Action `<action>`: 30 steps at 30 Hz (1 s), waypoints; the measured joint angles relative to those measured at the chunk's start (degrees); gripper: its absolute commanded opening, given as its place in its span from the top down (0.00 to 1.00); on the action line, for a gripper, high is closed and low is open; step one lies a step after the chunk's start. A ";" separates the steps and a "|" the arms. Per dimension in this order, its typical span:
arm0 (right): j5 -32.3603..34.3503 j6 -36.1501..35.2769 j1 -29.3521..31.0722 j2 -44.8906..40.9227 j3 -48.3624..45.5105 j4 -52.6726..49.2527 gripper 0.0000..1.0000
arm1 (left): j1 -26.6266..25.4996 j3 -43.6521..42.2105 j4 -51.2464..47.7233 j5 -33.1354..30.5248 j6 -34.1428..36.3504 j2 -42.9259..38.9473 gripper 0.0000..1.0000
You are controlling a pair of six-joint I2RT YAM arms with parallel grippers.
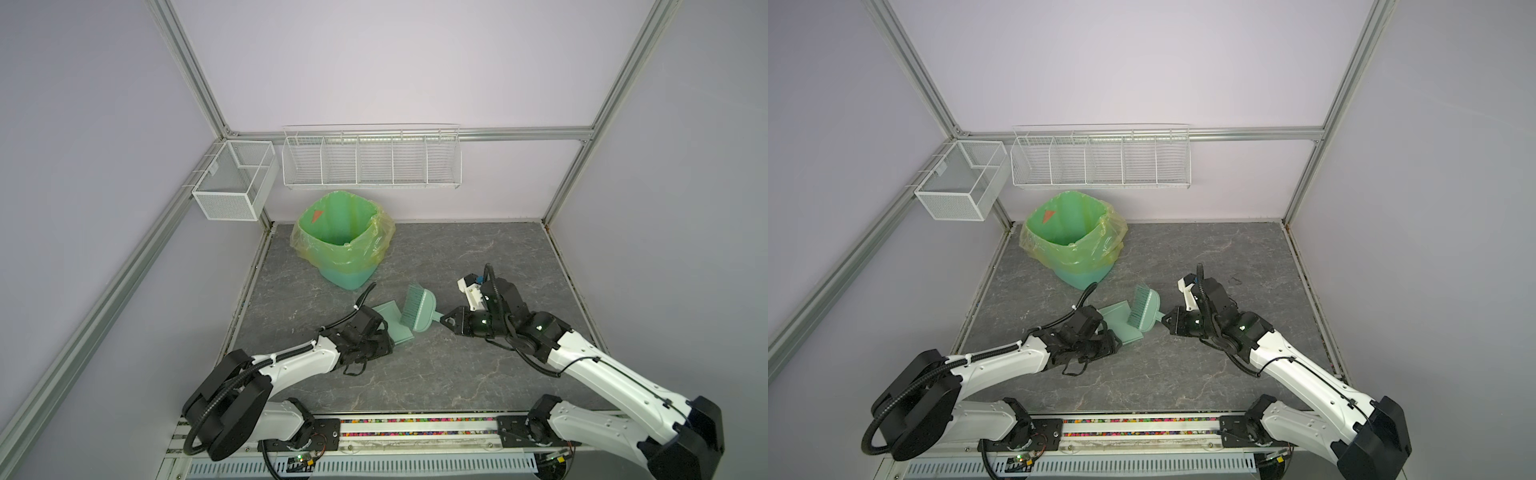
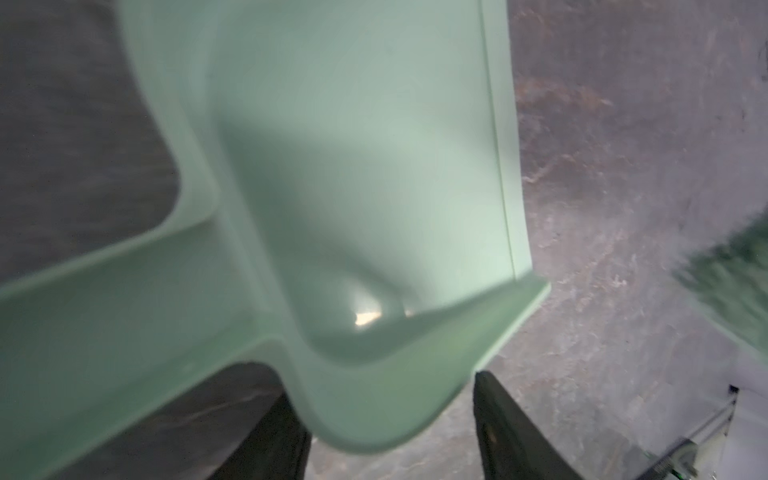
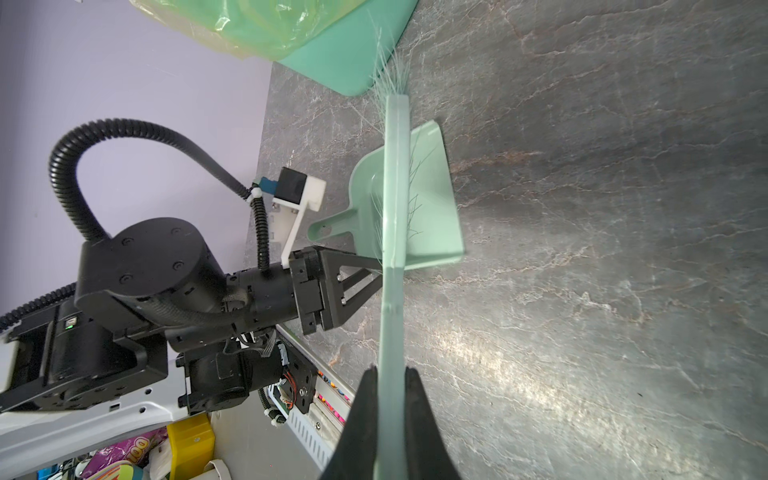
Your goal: Sweep away the paper scraps from the table
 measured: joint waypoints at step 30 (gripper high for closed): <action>-1.33 -3.82 -5.31 9.99 10.01 0.70 0.93 | -0.09 9.33 -14.16 -12.48 12.13 -15.56 0.07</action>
